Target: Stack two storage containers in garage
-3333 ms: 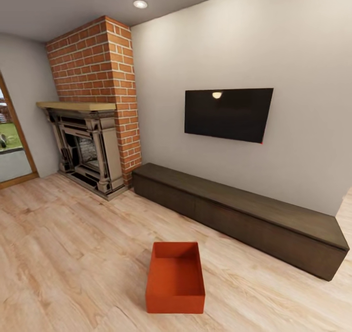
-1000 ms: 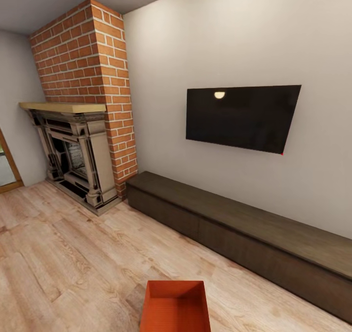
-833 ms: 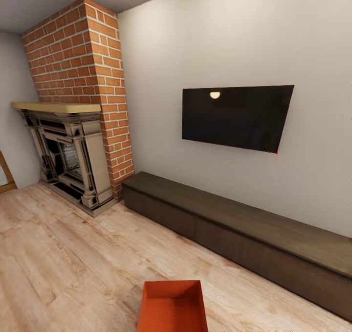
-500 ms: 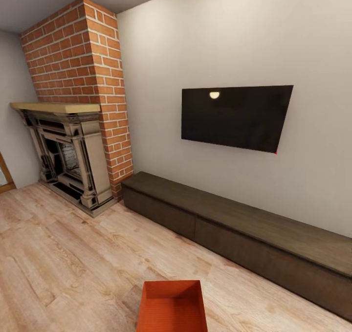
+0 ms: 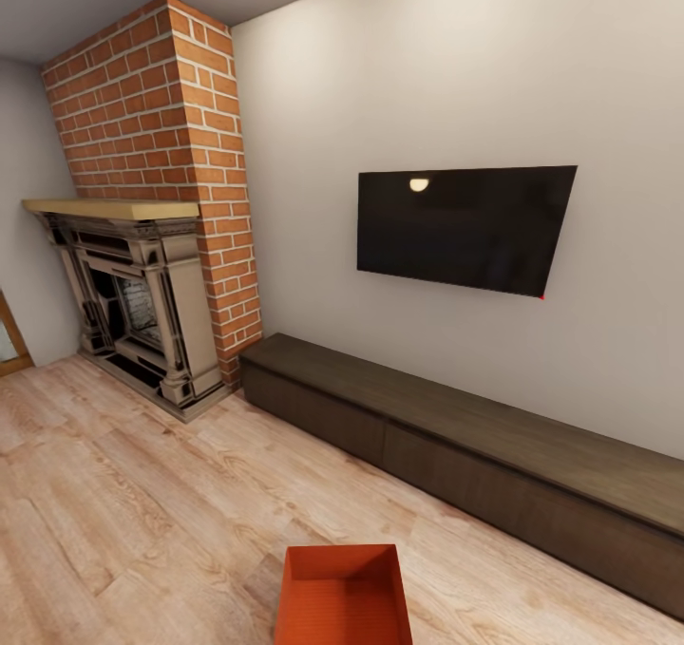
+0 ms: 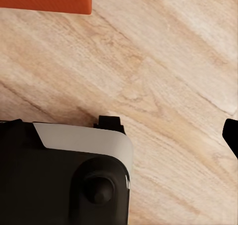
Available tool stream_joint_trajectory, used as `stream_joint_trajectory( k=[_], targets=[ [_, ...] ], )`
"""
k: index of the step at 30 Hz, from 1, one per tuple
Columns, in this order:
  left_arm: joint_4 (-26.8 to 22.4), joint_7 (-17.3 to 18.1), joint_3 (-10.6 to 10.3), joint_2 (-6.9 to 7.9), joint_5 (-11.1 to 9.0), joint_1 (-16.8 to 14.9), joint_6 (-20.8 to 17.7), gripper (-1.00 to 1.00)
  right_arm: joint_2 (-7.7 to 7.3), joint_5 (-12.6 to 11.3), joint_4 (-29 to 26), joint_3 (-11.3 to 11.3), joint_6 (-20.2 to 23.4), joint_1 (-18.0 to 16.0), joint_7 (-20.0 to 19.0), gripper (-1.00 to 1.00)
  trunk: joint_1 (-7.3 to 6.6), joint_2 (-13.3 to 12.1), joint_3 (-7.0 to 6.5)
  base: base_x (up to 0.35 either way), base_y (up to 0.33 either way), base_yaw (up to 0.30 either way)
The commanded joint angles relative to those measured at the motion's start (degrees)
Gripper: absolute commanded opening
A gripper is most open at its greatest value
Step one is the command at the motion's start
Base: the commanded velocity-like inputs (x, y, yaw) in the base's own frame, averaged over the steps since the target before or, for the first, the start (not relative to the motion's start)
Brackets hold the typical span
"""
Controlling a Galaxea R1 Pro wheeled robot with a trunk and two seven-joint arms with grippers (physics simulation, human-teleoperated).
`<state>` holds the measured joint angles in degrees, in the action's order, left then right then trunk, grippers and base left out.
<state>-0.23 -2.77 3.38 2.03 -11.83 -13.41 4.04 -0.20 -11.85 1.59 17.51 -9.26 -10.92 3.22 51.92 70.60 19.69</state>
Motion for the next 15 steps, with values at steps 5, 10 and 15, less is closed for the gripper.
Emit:
stream_joint_trajectory(
  k=[5,10,15],
  targets=[
    [0.1,0.0,0.3,-0.01,0.0,0.0,0.2,1.00,0.02,-0.5,0.2,0.5,-0.3,-0.1,0.0,1.00,0.00,0.0,0.06,0.000,0.000,0.000],
    [0.0,0.0,0.3,-0.01,0.0,0.0,0.2,1.00,0.22,-0.6,0.2,0.4,0.1,-0.1,0.0,1.00,0.00,0.0,0.06,0.000,0.000,0.000],
    [0.0,0.0,0.3,-0.01,0.0,0.0,0.2,1.00,0.14,-0.3,0.2,0.5,0.0,-0.1,-0.1,1.00,0.00,0.0,0.29,0.000,0.000,0.000]
  ],
)
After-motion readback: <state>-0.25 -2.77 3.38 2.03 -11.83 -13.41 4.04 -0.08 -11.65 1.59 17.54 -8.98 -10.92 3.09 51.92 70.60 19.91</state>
